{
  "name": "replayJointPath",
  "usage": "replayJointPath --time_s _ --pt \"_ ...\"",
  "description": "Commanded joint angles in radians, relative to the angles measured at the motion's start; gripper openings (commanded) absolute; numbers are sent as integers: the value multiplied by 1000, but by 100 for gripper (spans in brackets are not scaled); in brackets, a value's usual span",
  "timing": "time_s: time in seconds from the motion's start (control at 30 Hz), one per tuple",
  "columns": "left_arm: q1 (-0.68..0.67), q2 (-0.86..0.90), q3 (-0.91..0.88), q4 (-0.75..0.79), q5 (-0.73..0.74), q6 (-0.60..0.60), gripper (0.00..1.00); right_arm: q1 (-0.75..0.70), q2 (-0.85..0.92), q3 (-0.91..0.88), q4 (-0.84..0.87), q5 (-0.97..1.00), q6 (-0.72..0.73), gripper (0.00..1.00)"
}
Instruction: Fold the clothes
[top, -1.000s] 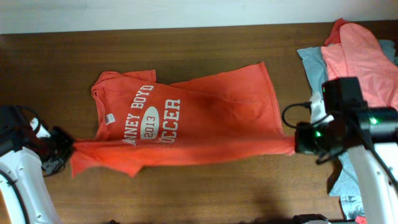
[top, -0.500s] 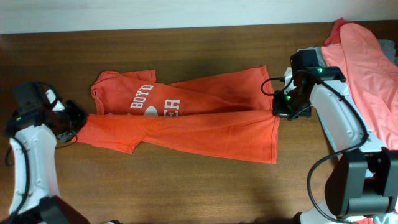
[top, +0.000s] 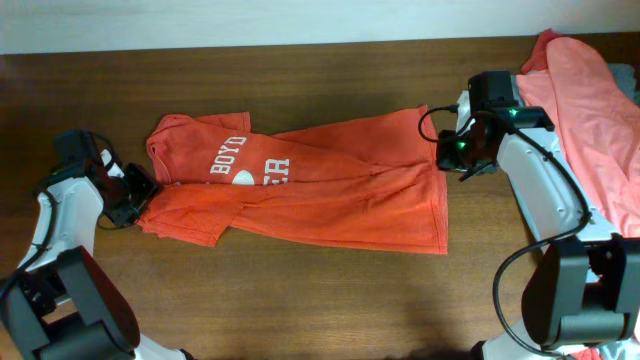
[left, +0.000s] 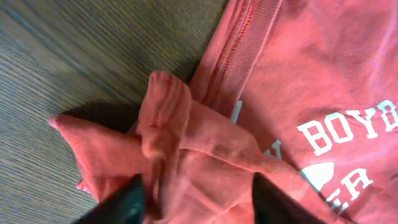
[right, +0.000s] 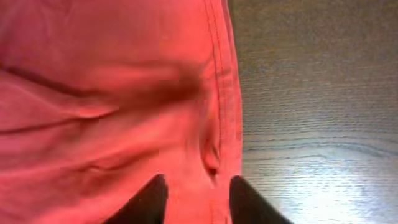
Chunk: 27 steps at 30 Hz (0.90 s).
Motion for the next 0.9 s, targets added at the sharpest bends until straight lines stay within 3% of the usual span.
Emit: replayJointPath --time_s 0.0,0.33,0.67,0.87 --pt "-2 11 15 -16 8 -2 64 -8 20 -3 -13 15 -16 48" --pt "-2 11 13 -140 -84 59 75 -5 32 -39 -139 14 -25 47" --pt "-2 11 -33 -101 -114 61 76 -6 32 -198 -117 15 -43 47" --pt "-2 11 -35 -126 -135 61 76 -6 32 -207 -118 15 -43 47"
